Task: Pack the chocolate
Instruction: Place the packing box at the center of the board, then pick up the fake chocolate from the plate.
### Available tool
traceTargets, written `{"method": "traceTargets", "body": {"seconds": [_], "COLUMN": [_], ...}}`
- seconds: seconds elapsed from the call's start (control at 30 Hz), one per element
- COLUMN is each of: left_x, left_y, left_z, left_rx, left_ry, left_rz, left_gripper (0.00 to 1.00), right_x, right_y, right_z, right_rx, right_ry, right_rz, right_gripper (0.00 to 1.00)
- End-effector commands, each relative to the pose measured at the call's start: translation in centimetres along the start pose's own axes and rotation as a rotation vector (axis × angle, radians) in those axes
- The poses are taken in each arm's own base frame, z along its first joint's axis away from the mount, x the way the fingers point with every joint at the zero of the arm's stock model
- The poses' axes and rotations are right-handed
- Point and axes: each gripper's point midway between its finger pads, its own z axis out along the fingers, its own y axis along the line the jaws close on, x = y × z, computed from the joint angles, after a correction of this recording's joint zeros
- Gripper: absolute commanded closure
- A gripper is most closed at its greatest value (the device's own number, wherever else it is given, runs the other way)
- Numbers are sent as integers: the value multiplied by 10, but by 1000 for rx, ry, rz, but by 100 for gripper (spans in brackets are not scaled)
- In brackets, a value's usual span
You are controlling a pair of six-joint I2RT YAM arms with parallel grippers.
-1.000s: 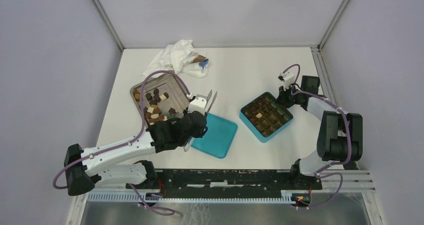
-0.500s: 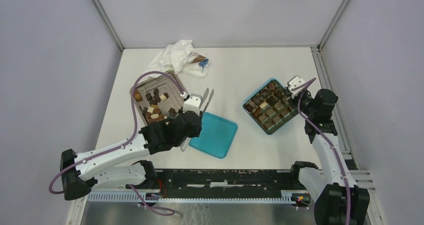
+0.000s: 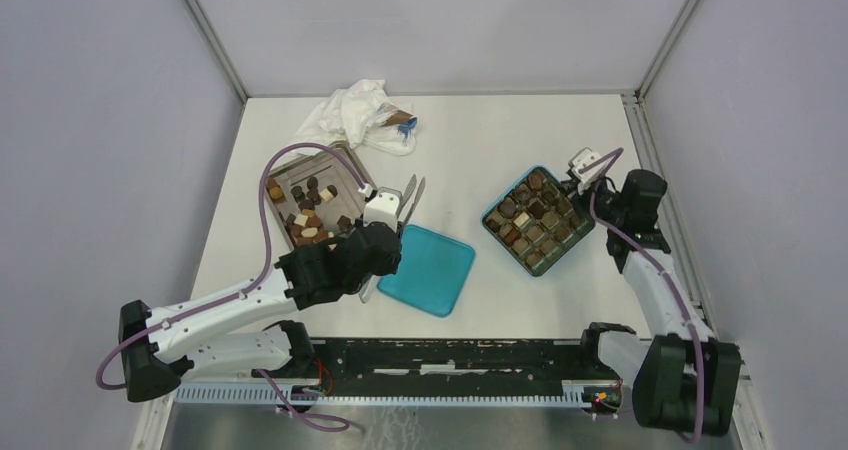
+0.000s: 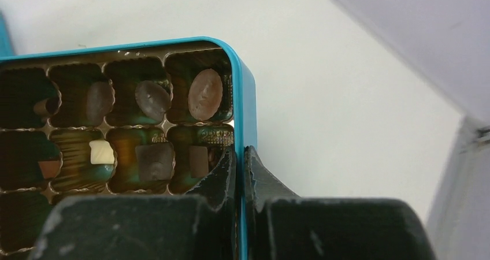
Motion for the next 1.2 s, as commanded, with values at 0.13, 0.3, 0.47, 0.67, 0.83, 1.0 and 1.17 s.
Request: {"method": "traceTargets", "body": {"seconds": [0.13, 0.3, 0.47, 0.67, 0.83, 1.0, 1.17], "left_x": [-14, -9, 2, 13, 9, 15, 21], "left_y": [11, 19, 37, 69, 93, 107, 119], "left_z": [-1, 2, 13, 14, 10, 13, 13], "left_rx": [-42, -52, -90, -149, -195, -249, -305], "left_ry": [-31, -7, 80, 170, 205, 305, 365], "left_rz": [-81, -100, -148, -223, -282, -291, -279], "left_gripper": [59, 59, 58, 58, 56, 56, 55], "right_x": [48, 88, 106, 79, 22, 4, 24], "right_y": [4, 3, 12, -13, -16, 4, 15], "right_z": [45, 54, 58, 47, 29, 25, 29], "right_rx": [-159, -122, -157, -88, -86, -162, -226], "right_ry": [236, 374, 441, 404, 248, 148, 204], "right_rz": [401, 495, 548, 409, 316, 327, 348], "right_gripper": [100, 97, 87, 51, 34, 27, 27]}}
